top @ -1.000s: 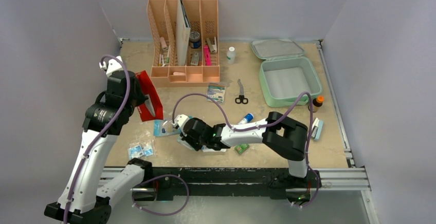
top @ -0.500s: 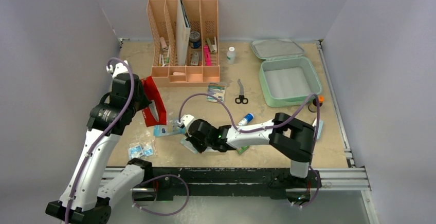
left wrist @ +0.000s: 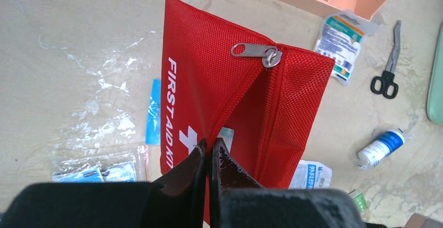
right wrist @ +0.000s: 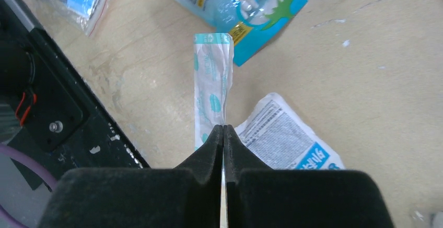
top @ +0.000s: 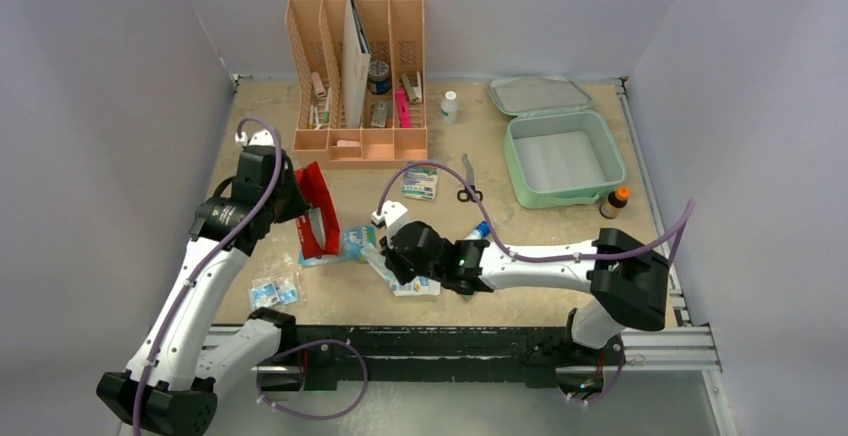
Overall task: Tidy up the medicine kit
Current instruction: Pick up the medical item at the center of the board, then place the medical item at the medicine pouch.
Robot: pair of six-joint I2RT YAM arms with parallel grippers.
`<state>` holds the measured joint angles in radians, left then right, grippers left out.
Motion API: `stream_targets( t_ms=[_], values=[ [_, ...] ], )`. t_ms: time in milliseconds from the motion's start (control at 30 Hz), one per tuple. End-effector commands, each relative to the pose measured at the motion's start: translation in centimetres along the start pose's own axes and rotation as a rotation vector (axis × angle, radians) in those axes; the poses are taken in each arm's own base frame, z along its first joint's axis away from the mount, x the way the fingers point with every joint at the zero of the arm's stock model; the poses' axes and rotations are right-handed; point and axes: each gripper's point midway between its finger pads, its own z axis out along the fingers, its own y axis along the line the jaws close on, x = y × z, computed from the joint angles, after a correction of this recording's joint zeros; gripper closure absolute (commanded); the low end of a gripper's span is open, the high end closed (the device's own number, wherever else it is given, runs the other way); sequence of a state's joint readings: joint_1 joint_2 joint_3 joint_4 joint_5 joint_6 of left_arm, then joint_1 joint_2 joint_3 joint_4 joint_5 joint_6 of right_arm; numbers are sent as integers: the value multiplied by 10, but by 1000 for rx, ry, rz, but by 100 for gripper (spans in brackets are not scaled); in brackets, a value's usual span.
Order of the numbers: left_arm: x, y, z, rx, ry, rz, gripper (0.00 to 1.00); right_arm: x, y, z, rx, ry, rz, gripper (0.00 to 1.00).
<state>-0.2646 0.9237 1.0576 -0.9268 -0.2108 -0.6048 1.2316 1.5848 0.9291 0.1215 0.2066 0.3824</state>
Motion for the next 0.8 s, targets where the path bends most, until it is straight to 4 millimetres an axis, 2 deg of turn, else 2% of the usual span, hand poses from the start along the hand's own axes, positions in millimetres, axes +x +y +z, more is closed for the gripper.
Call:
stream_targets(
  t_ms=[0, 300, 433, 600, 767],
  values=[
    [-3, -18, 5, 97, -19, 28, 100, -11, -22, -9, 64, -24, 62, 100],
    [9, -28, 15, 144, 27, 14, 100, -40, -41, -31, 127, -89, 139, 100],
    [11, -34, 20, 166, 48, 8, 100, -56, -40, -45, 131, -123, 148, 100],
    [12, -43, 25, 199, 64, -10, 100, -89, -43, -66, 170, -211, 201, 100],
    [14, -51, 30, 221, 92, -40, 100, -118, -36, -82, 156, -270, 239, 100]
  ],
)
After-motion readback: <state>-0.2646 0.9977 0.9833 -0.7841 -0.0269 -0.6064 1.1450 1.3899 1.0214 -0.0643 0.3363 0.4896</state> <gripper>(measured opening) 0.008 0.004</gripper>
